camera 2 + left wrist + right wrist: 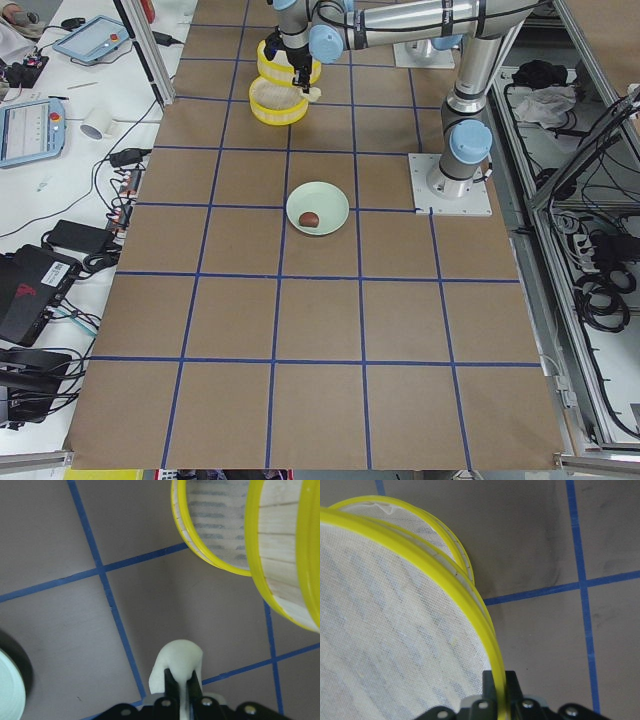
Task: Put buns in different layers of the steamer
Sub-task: 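Carry the white bun to the steamer while the right grips the top tier, then lift the top tier aside with the right while the left drops the bun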
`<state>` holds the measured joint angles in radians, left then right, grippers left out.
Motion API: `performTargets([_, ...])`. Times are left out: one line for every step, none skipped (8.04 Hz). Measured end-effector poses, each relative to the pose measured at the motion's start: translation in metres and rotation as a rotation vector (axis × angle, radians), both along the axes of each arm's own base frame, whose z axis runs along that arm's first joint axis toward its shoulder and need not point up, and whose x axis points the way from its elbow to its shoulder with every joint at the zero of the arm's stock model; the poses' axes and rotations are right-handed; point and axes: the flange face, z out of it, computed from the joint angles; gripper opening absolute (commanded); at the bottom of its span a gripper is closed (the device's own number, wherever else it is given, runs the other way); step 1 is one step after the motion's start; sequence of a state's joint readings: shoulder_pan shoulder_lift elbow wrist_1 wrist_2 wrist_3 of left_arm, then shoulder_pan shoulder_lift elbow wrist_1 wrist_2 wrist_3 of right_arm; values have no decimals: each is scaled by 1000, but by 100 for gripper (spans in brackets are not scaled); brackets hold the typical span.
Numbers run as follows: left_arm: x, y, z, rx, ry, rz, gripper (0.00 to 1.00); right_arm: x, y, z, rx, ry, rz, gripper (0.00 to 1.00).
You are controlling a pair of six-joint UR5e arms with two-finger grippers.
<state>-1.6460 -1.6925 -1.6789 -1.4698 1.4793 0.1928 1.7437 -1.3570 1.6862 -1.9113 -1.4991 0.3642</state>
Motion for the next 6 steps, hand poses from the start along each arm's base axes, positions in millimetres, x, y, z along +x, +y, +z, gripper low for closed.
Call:
performTargets([-20, 6, 0, -4, 1, 15, 0, -12, 8, 18, 6, 5, 14, 3])
performTargets([-36, 9, -1, -15, 4, 25, 0, -31, 16, 37, 14, 8, 34, 3])
performTargets([-47, 7, -4, -27, 28, 34, 0, -55, 23, 54, 23, 13, 52, 3])
performTargets([-56, 0, -9, -46, 68, 43, 0, -82, 30, 70, 31, 23, 68, 3])
performTargets([-63, -10, -18, -72, 98, 55, 0, -109, 39, 84, 40, 33, 94, 3])
performTargets([-70, -20, -28, -97, 119, 72, 0, -132, 48, 96, 51, 41, 105, 3])
